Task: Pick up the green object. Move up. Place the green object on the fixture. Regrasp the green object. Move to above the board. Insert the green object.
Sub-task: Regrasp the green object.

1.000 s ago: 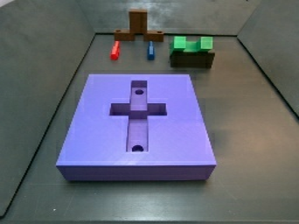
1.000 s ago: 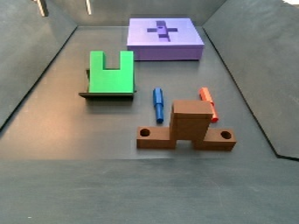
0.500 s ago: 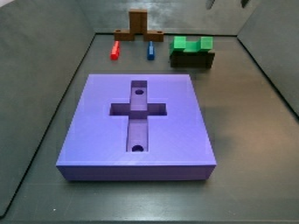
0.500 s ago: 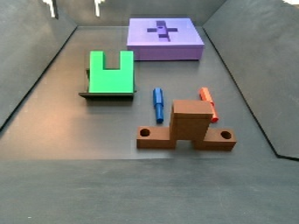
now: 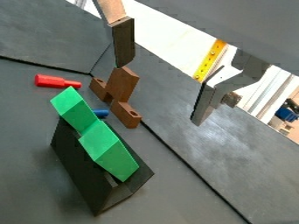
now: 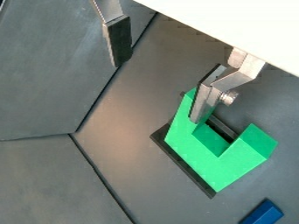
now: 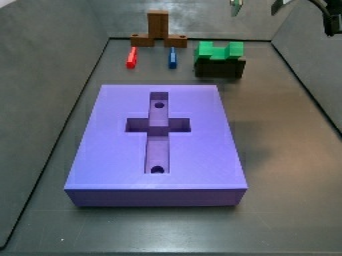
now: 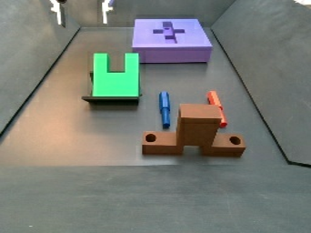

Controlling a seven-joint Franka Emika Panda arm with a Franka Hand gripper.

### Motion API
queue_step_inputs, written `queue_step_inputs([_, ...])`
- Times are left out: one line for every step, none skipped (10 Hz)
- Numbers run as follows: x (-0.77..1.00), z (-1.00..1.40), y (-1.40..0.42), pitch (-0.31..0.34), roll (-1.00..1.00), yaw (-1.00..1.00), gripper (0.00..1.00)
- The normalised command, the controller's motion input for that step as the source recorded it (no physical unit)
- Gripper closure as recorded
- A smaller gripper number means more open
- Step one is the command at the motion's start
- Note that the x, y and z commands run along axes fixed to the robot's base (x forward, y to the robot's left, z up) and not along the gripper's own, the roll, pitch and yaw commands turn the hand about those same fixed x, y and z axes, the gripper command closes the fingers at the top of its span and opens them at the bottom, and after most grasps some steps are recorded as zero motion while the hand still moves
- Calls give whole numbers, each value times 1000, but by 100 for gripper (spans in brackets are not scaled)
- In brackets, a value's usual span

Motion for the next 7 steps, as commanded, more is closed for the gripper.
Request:
queue_step_inputs([0,-320,0,86,0,20,0])
queue_step_inputs([134,-574,0,334,14,43,0])
queue_step_inputs([23,-591,0,283,100,0,0])
queue_step_inputs([-20,-437,0,140,80,0,0])
queue_step_inputs([-94,-363,0,29,69,0,0])
queue_step_inputs([0,-329,0,37,46,0,0])
queue_step_inputs([0,-277,0,6,0,0,0])
